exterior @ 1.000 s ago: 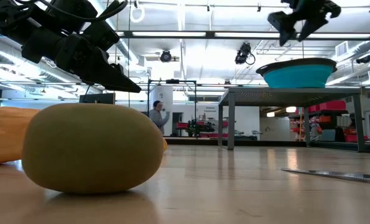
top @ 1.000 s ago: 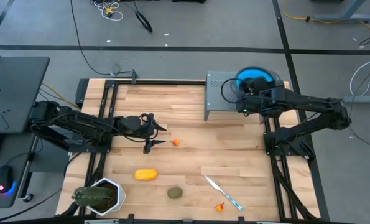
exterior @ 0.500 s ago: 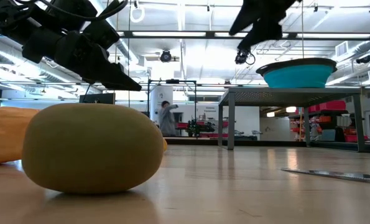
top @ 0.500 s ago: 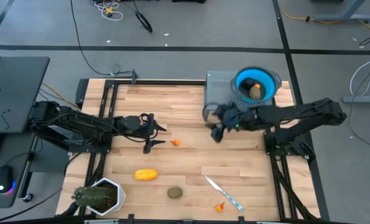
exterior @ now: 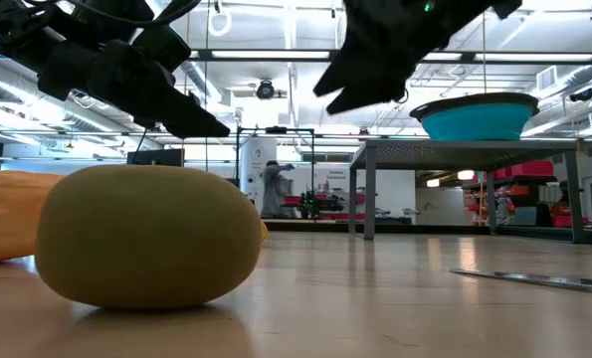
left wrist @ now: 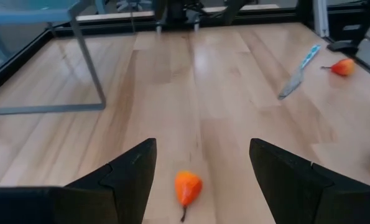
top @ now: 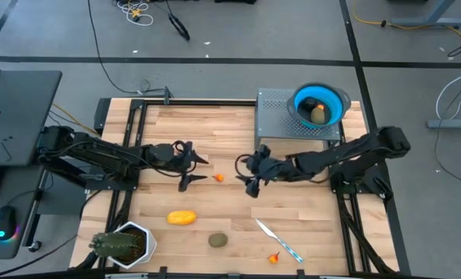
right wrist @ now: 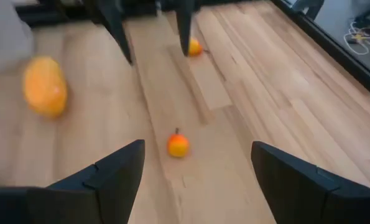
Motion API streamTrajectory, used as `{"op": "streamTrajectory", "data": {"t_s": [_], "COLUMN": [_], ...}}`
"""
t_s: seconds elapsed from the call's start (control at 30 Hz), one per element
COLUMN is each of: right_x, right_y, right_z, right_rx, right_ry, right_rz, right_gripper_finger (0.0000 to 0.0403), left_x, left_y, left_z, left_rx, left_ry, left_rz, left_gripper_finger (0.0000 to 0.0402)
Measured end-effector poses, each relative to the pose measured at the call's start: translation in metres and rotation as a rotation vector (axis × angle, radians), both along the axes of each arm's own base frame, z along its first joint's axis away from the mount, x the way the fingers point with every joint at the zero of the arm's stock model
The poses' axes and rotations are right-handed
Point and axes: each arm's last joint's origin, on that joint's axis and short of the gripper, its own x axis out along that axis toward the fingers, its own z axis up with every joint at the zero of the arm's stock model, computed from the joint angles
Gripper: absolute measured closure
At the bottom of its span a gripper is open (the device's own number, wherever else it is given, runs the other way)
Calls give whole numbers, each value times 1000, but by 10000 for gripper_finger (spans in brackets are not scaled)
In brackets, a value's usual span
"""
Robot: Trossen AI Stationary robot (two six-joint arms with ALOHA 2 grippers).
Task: Pick & Place Fruit
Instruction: Put the yellow pear into the blue strainer bowl on the shelf
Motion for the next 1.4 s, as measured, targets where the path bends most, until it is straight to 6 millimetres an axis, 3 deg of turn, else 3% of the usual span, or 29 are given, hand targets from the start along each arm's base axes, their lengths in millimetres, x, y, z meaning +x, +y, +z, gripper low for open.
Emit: {"op": "streamTrajectory", "data": {"t_s": [0.23, 0.57, 1.0, 1.4], "right_x": [13, 32, 60, 78], "right_y": [1, -1, -8, -13], "right_z": [-26, -41, -92, -131], "right_rx": [-95, -77, -57, -103], "right_ry": [52, -44, -104, -70], "right_rz": [-29, -41, -40, -14], "right_gripper_finger": [98, 98, 98, 98], "left_x": [-1, -17, -23, -21], "left_y": [2, 6, 22, 23], "left_z": [2, 23, 15, 12], "left_rx": [3, 8, 28, 32], "left_ry": [-6, -72, 30, 47], "left_rz": [60, 106, 218, 217], "left_gripper_finger": [136, 136, 136, 136]}}
